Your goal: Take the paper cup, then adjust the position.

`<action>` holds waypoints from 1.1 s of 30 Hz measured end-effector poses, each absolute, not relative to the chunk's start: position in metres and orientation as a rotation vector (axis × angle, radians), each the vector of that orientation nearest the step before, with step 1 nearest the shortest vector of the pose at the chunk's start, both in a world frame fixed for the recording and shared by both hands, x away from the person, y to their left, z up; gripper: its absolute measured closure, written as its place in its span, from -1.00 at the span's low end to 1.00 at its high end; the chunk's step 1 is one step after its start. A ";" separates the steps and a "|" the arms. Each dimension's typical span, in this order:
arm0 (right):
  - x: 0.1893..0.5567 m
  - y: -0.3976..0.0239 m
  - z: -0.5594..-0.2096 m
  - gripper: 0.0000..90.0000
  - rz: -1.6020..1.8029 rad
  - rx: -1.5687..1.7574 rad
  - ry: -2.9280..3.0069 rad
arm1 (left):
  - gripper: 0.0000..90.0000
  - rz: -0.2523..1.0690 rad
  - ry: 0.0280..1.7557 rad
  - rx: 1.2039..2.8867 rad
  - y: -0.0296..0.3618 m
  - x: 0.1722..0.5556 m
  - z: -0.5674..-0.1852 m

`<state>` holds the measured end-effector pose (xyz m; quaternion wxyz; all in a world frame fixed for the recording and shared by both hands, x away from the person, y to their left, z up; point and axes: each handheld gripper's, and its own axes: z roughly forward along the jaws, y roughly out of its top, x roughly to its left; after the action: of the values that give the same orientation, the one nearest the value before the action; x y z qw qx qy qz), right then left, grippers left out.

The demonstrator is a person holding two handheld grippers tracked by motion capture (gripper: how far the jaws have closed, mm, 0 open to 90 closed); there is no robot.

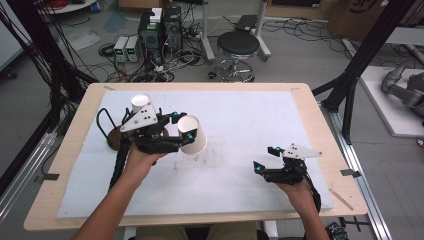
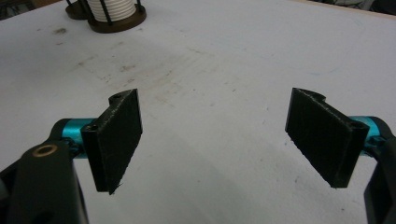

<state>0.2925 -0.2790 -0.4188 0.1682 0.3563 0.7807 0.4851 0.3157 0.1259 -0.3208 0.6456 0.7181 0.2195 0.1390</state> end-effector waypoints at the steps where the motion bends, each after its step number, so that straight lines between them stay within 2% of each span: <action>1: 0.292 -0.278 -0.418 -0.58 1.385 1.006 2.226 | -0.23 0.313 0.500 1.639 0.125 0.316 -0.323; 33: 0.287 -0.223 -0.407 -0.58 1.577 0.690 2.386 | -0.23 0.238 0.420 1.686 0.105 0.305 -0.346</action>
<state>0.2870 -0.2228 -0.4069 0.0995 0.2332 0.8070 0.5333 0.3047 0.1048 -0.3458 0.6396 0.7390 0.1841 0.1041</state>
